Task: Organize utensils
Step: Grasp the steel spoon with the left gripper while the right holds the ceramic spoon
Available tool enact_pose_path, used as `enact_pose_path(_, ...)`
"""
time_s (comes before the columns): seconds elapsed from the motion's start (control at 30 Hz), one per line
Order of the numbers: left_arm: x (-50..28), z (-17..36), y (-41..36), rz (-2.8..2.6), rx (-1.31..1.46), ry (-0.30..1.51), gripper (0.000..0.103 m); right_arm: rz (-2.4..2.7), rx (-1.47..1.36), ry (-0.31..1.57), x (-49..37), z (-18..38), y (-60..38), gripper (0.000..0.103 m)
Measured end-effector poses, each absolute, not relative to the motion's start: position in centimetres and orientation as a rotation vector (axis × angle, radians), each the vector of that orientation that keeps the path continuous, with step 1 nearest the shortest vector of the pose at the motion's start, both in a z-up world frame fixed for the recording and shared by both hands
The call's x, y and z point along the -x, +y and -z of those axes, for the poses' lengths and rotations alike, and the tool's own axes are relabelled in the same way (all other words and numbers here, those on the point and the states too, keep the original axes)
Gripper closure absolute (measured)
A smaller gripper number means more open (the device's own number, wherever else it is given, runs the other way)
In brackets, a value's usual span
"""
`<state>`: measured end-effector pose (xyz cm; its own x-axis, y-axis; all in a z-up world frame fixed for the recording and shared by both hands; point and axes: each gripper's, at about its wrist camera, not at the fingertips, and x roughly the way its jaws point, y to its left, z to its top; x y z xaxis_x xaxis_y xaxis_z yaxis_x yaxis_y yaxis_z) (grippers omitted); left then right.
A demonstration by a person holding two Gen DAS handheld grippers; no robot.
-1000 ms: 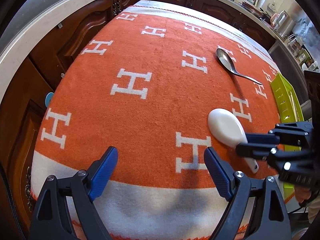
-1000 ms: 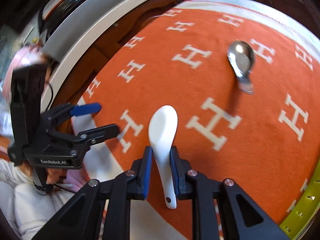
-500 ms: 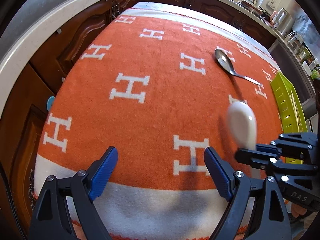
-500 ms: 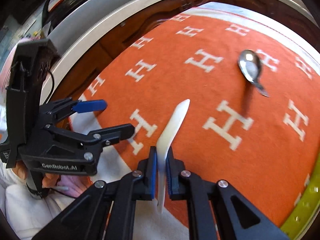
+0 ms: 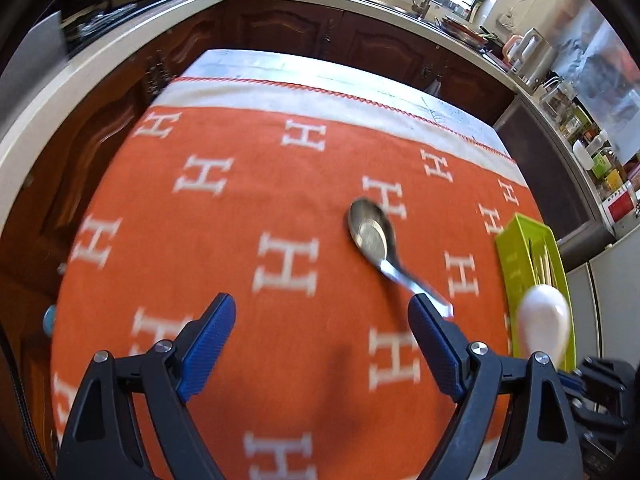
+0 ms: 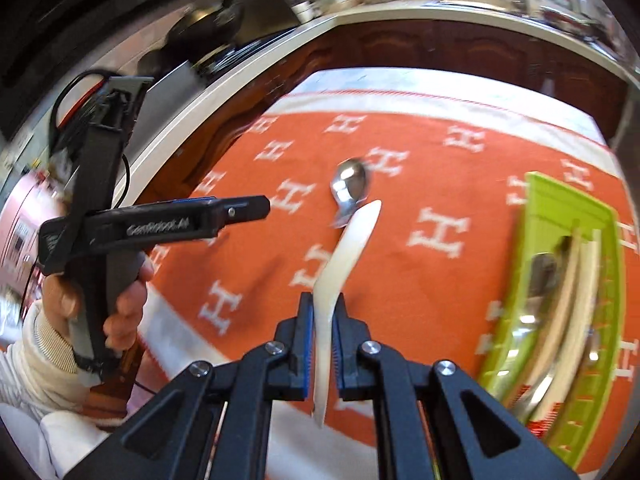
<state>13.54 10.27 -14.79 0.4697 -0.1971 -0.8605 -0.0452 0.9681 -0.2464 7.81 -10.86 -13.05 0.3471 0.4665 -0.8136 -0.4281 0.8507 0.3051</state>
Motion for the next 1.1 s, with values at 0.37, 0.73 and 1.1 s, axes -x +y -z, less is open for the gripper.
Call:
enact_pose_path(0.37,-20.4,17.7,7.7,0.132,0.185,1.073,0.026,-0.514,-0.163,1.035,-11.7,13.4,-14.4,0.095)
enact_pose_path(0.73,-21.2,19.3,4.1,0.116,-0.002,1.067,0.059,-0.525,-0.235,1.034,-13.9,14.9,-16.0,0.095)
enact_pose_path(1.1,-20.8,18.9,2.7,0.18,0.058,1.025,0.098,-0.525,-0.289,1.052,-14.3,16.2,-17.1,0.095)
